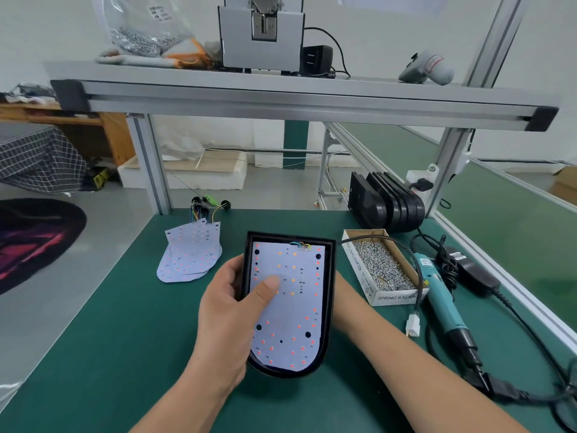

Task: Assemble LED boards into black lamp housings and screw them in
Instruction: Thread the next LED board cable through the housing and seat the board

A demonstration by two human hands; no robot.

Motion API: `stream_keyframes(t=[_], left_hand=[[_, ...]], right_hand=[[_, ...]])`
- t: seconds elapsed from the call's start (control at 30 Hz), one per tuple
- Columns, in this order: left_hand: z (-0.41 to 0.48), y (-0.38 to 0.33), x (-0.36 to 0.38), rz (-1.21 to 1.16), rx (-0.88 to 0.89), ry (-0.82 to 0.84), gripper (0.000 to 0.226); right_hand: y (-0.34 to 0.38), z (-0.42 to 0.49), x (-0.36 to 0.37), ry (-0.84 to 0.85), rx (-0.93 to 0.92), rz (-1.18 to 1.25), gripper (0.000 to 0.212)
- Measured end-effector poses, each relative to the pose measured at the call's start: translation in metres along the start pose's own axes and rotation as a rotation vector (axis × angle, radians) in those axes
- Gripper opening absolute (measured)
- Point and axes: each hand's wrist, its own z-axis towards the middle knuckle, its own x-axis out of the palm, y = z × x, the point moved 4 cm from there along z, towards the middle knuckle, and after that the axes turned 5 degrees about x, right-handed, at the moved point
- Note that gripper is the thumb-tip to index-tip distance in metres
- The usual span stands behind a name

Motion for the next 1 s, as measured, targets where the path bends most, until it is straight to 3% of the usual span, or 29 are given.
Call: stream_keyframes(t=[0.07, 0.17, 0.3, 0.37, 0.47, 0.6, 0.67, 0.83, 1.0], left_hand=[[0.001, -0.002, -0.001, 0.001, 0.022, -0.023, 0.05], [0.006, -0.005, -0.005, -0.013, 0.043, -0.044, 0.048], [0.009, 0.0, -0.008, 0.025, 0.026, -0.065, 0.04], [0.011, 0.0, -0.011, 0.04, 0.018, -0.078, 0.043], [0.013, 0.003, -0.015, 0.087, 0.01, -0.075, 0.035], [0.016, 0.013, -0.019, 0.121, -0.018, -0.1, 0.031], [0.015, 0.016, -0.017, 0.128, -0.02, -0.098, 0.033], [0.011, 0.023, -0.003, 0.228, -0.052, 0.016, 0.033], [0.008, 0.017, 0.007, 0.266, -0.096, 0.158, 0.024]], right_hand=[[0.007, -0.004, 0.012, 0.175, -0.025, -0.006, 0.04], [0.006, -0.009, 0.024, 0.339, -0.029, 0.003, 0.038], [-0.015, 0.003, 0.015, 0.182, -0.098, -0.209, 0.017], [-0.019, 0.006, 0.012, 0.168, -0.12, -0.233, 0.03], [-0.023, 0.005, 0.009, 0.168, -0.098, -0.115, 0.042], [-0.023, 0.016, -0.013, -0.063, 0.084, 0.28, 0.034], [-0.018, 0.014, -0.025, -0.085, 0.116, 0.385, 0.043], [-0.009, 0.001, -0.035, -0.106, -0.004, -0.021, 0.028], [-0.013, -0.011, -0.041, -0.179, -0.005, -0.051, 0.025]])
